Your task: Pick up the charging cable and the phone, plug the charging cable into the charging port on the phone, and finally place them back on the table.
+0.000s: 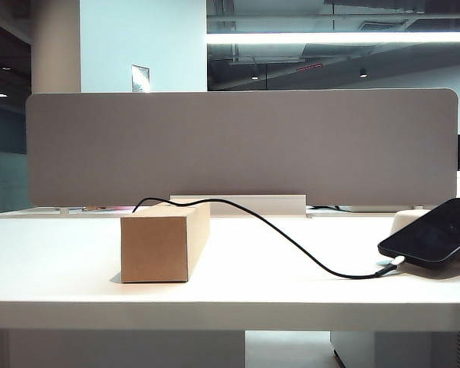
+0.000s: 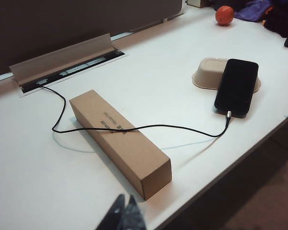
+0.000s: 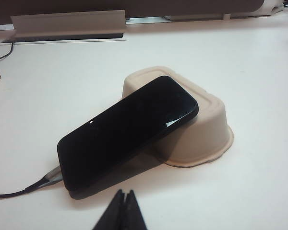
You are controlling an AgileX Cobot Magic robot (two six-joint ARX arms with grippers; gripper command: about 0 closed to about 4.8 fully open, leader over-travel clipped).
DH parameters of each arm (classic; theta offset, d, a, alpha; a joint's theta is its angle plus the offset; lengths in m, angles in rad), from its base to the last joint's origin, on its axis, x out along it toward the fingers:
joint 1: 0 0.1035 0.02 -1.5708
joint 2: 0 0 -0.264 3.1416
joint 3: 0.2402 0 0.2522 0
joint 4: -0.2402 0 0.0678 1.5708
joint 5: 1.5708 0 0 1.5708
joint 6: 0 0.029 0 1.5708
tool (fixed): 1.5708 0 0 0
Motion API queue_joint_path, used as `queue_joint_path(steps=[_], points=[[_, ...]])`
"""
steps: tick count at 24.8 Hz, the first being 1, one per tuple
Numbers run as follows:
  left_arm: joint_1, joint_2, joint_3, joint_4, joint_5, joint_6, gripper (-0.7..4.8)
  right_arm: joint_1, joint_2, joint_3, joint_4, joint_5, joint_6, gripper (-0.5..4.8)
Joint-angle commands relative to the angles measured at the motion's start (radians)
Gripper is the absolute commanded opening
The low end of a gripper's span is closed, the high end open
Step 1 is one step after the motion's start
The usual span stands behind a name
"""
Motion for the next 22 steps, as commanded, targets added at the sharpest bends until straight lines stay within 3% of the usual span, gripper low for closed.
queue_joint_path(steps=[1,9,12,17,20,22], points=[[0.001,0.001,0.000,0.021,-0.003,-0.008,-0.06,-0.001,-0.002,-0.006,0.009,0.002,-0.007,-0.05],[0.001,0.000,-0.131,0.203,-0.119,-0.075,-0.06,-0.002,-0.002,-0.006,0.009,0.002,-0.007,-0.05],[0.001,0.000,-0.217,0.341,-0.197,-0.107,-0.06,-0.001,-0.002,-0.006,0.009,0.002,-0.007,-0.05],[0.001,0.000,-0.320,0.436,-0.341,-0.149,-0.06,-0.001,-0.002,-0.006,0.009,0.002,-0.007,-0.05],[0.021,-0.007,-0.367,0.452,-0.358,-0.134,-0.06,-0.001,-0.002,-0.006,0.009,0.002,-0.007,-0.05],[0.076,-0.020,-0.409,0.526,-0.303,-0.152,-0.06,-0.001,-0.002,-0.006,0.009,0.002,-0.007,-0.05]])
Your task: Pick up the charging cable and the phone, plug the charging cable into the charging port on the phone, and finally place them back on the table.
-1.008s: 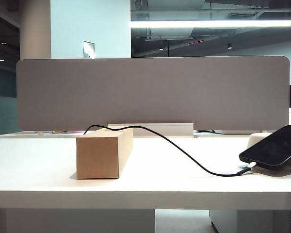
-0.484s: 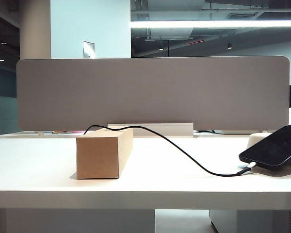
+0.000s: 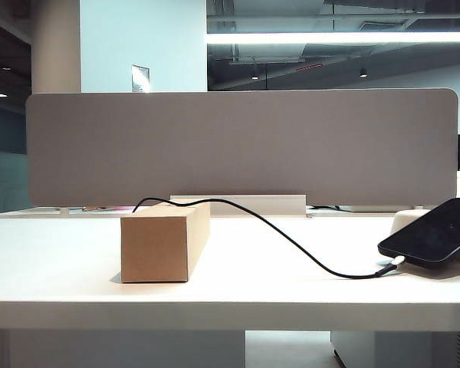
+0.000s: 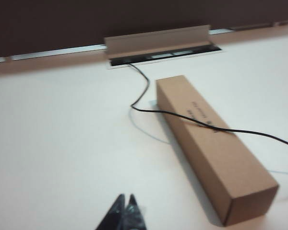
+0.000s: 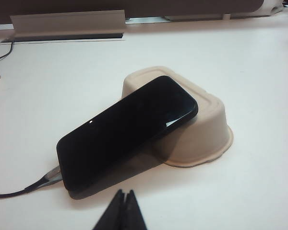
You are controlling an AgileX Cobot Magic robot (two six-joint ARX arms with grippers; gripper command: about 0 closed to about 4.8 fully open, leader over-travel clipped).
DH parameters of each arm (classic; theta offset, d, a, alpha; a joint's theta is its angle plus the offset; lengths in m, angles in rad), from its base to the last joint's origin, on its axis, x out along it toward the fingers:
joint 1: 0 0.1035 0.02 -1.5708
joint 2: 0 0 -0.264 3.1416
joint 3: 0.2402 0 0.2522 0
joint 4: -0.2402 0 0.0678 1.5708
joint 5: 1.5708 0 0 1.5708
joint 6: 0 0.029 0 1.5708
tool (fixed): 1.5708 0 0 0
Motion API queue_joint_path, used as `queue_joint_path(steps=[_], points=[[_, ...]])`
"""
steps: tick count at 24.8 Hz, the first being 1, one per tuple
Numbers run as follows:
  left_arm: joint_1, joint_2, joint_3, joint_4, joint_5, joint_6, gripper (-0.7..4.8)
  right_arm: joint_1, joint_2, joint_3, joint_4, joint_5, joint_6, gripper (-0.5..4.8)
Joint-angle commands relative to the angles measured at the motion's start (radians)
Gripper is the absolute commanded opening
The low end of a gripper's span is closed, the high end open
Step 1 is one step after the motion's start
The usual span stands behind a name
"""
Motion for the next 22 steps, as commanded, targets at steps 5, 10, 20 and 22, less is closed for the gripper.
queue_joint_path(steps=[5,10,20,22], points=[[0.248,-0.048,-0.143,0.256,0.125,-0.092,-0.06,-0.001,-0.002,-0.006,0.009,0.002,-0.006,-0.05],[0.317,-0.078,-0.223,0.348,0.125,-0.085,-0.06,0.000,-0.002,-0.006,0.009,0.002,-0.006,-0.05],[0.400,-0.175,-0.349,0.523,0.153,-0.072,-0.06,0.000,-0.002,-0.006,0.009,0.002,-0.005,-0.05],[0.400,-0.194,-0.349,0.518,0.192,-0.046,-0.06,0.000,-0.002,-0.006,0.009,0.002,-0.006,-0.05]])
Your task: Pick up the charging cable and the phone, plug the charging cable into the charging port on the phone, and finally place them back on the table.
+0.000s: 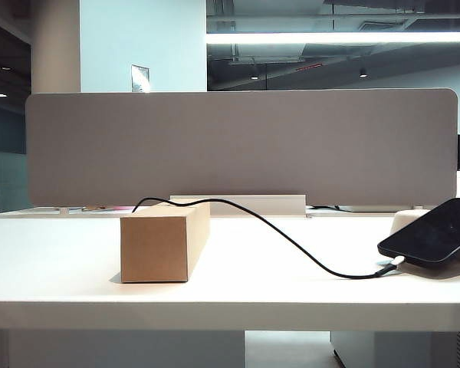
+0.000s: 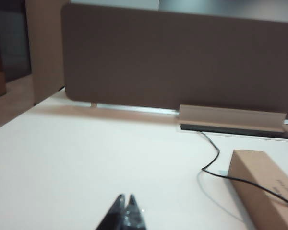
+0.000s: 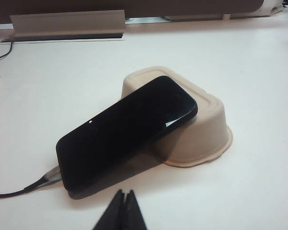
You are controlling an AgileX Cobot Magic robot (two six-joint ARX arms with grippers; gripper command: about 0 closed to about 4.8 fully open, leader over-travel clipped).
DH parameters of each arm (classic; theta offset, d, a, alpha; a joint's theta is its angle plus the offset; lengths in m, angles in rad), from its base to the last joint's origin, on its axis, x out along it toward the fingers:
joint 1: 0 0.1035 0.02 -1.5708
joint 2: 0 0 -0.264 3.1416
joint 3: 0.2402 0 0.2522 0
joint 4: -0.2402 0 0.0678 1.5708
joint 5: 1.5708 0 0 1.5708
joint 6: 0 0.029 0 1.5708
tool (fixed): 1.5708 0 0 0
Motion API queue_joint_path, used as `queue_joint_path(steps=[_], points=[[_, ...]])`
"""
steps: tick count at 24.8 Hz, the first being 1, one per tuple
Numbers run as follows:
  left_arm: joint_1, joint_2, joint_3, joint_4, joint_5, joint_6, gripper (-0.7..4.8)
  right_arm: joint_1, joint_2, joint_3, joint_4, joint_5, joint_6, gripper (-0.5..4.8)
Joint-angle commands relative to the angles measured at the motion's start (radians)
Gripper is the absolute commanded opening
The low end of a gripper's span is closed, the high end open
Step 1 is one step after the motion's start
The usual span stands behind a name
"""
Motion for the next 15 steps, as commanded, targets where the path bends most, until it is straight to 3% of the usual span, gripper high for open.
queue_joint_path(steps=[1,15], points=[[0.000,-0.030,0.001,0.007,0.065,0.045,-0.06,0.000,-0.002,-0.006,0.010,0.002,-0.004,-0.05],[-0.001,-0.151,-0.056,-0.023,0.081,0.064,-0.06,0.000,-0.002,-0.006,0.010,0.002,-0.004,-0.05]])
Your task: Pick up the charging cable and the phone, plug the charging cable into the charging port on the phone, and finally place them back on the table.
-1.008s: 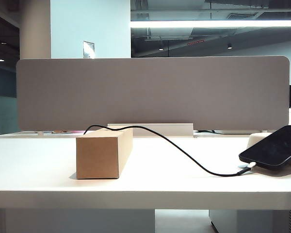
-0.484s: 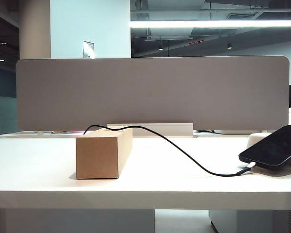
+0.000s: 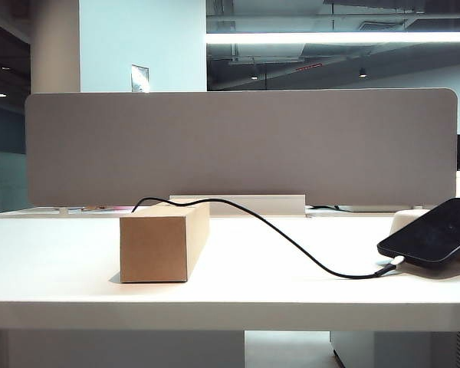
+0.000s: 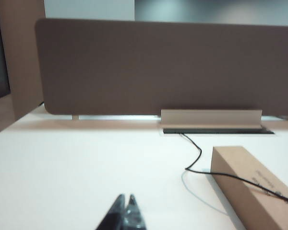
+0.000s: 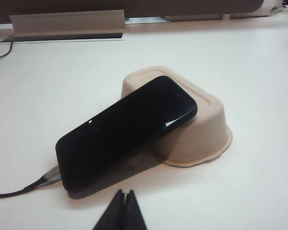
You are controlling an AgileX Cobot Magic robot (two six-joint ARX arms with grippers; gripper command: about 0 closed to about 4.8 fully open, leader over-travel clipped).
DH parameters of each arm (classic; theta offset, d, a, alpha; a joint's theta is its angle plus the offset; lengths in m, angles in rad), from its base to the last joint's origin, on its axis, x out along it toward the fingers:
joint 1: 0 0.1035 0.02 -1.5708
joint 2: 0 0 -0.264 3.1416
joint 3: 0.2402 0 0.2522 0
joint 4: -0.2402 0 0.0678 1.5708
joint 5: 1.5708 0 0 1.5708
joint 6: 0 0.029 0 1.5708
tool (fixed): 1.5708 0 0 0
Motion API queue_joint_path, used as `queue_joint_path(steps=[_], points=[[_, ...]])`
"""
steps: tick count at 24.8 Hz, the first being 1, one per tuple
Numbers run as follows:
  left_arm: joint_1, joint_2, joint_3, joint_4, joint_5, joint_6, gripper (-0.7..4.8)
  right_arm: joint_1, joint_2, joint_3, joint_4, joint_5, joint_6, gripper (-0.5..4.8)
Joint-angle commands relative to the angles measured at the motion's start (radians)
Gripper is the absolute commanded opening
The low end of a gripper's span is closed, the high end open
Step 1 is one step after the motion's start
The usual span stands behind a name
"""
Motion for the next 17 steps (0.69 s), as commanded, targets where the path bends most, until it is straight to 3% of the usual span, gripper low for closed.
queue_joint_path(steps=[1,11,17], points=[[-0.001,-0.003,0.003,0.011,0.003,0.031,-0.06,0.000,-0.002,-0.006,0.010,0.001,-0.004,-0.05],[-0.001,-0.003,0.003,-0.009,-0.042,0.040,-0.06,0.000,-0.002,-0.006,0.010,0.001,-0.004,-0.05],[-0.002,-0.003,0.003,-0.017,-0.041,-0.001,-0.06,0.000,-0.002,-0.006,0.010,0.001,-0.003,-0.05]])
